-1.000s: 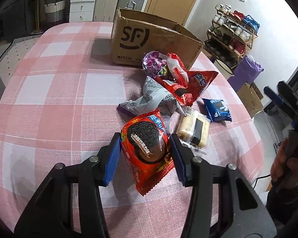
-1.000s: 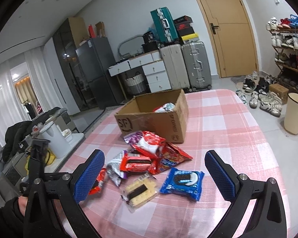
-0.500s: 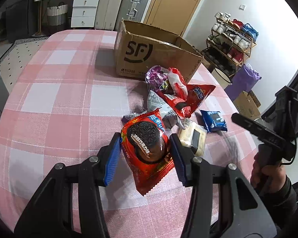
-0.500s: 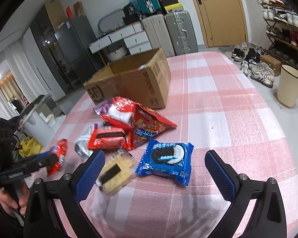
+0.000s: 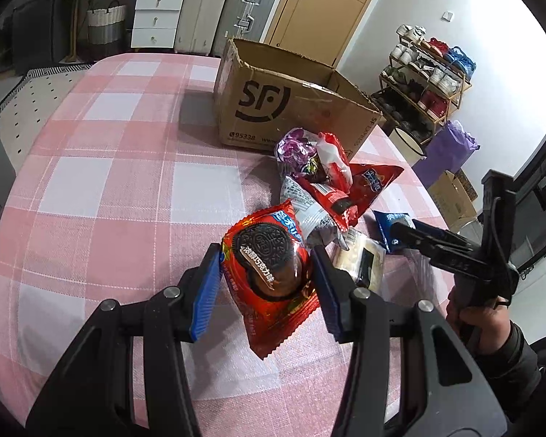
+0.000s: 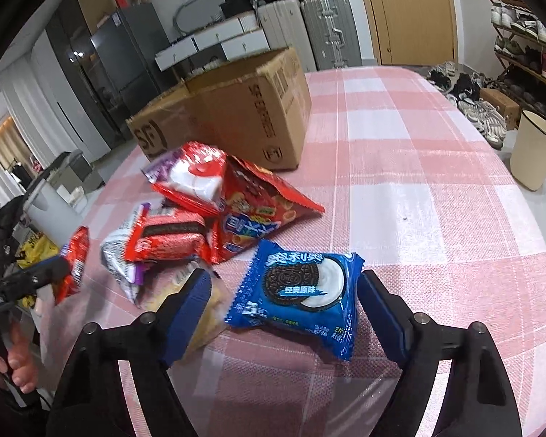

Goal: Organize snacks
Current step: 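Grasp the blue Oreo pack with the right tool while the left tool holds the red Oreo pack, then carry both Oreo packs over the box and open both tools to drop them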

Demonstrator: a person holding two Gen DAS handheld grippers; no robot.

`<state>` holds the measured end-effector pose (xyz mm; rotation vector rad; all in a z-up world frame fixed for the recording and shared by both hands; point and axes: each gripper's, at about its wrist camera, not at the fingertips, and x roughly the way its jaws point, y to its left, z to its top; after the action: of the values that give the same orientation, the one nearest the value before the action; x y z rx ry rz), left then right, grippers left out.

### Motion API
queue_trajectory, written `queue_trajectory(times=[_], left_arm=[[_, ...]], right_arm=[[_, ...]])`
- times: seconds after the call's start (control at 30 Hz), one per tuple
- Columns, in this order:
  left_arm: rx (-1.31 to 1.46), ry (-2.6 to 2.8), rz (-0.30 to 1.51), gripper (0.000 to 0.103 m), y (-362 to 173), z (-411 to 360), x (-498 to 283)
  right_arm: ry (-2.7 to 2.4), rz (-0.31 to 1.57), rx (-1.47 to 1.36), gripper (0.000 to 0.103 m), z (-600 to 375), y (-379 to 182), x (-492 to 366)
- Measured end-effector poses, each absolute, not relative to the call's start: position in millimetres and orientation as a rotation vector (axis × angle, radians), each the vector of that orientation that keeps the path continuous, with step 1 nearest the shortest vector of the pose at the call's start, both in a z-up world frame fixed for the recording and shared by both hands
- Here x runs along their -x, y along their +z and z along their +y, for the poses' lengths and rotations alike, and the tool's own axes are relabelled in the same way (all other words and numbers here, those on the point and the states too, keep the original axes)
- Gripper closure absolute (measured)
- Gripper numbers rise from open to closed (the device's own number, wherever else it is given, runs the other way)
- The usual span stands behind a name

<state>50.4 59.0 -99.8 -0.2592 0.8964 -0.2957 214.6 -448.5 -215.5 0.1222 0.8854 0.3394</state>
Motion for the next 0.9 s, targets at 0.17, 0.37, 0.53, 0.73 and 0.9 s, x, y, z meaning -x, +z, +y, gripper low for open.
queue_trajectory(times=[0.17, 0.37, 0.53, 0.73, 0.9], left_arm=[[0.265, -0.295, 0.898, 0.057, -100, 61, -53], [0.267, -0.286, 0.898, 0.057, -99, 63, -53], [0.258, -0.282, 0.889, 0.057, -93, 63, -49], [0.246, -0.288, 0.87, 0.057, -84, 60, -43], [0.24, -0.29, 0.862, 0.057, -78, 58, -38]], right_arm=[[0.306, 0.921, -0.113, 0.028, -449, -224, -223], [0.328, 0.926, -0.054, 0.051, -439, -226, -224], [0.337, 0.907, -0.099, 0.058, -447, -223, -222], [0.372, 0.845, -0.132, 0.058, -452, -201, -207], [0.389, 0.827, -0.161, 0.058, -454, -193, -198]])
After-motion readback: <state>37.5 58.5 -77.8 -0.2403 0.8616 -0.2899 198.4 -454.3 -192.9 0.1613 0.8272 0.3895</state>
